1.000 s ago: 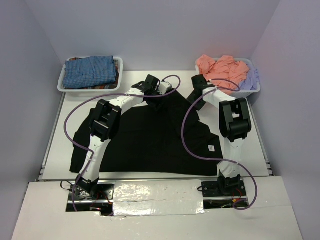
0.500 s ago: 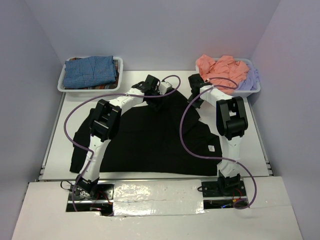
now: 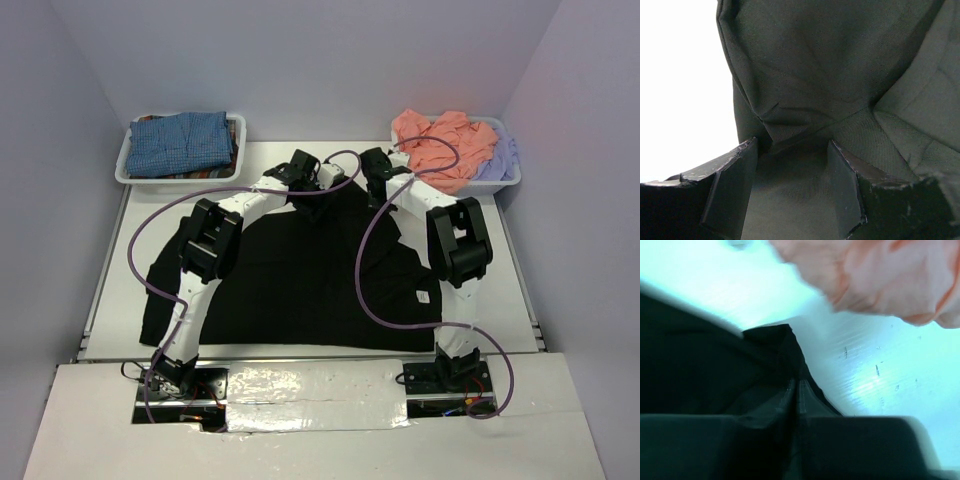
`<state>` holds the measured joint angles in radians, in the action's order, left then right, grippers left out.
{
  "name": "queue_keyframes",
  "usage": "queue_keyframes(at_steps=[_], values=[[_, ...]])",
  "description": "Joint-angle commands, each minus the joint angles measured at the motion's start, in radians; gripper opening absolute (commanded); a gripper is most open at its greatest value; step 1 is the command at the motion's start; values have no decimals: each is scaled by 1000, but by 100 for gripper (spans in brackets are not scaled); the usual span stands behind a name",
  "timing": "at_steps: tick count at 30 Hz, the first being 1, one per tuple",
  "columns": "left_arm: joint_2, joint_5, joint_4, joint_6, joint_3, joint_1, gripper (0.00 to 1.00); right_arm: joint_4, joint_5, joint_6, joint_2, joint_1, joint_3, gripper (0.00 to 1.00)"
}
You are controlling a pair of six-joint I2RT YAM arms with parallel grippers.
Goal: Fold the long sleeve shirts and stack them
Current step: Fold the shirt
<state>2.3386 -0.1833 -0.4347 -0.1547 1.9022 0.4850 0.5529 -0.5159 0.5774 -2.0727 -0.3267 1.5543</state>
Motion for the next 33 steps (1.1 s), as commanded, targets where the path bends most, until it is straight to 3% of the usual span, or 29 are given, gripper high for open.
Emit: queue_keyframes(at_steps=[1,11,16,23,28,33], values=[[-19,-13,-53,7,-28,3,69,-51,-61,-41,92,-9,-17,0],[-22,-13,-52,6,-31,4,70,-70,-130,-88,181,-64,-65,0],[-24,-19,-47,12,-28,4,70,-106,-150,-109,308,-126,-154,0],[-33,-5,-48,3,-22,4,70,-175,-56,-128,509,-227,-353,0],[-41,-28,-49,10,-2,4,73,-280,167,-151,689,-291,-517,0],[-55,-50,-50,17,20,4,74,-340,238,-154,812,-360,-651,0]])
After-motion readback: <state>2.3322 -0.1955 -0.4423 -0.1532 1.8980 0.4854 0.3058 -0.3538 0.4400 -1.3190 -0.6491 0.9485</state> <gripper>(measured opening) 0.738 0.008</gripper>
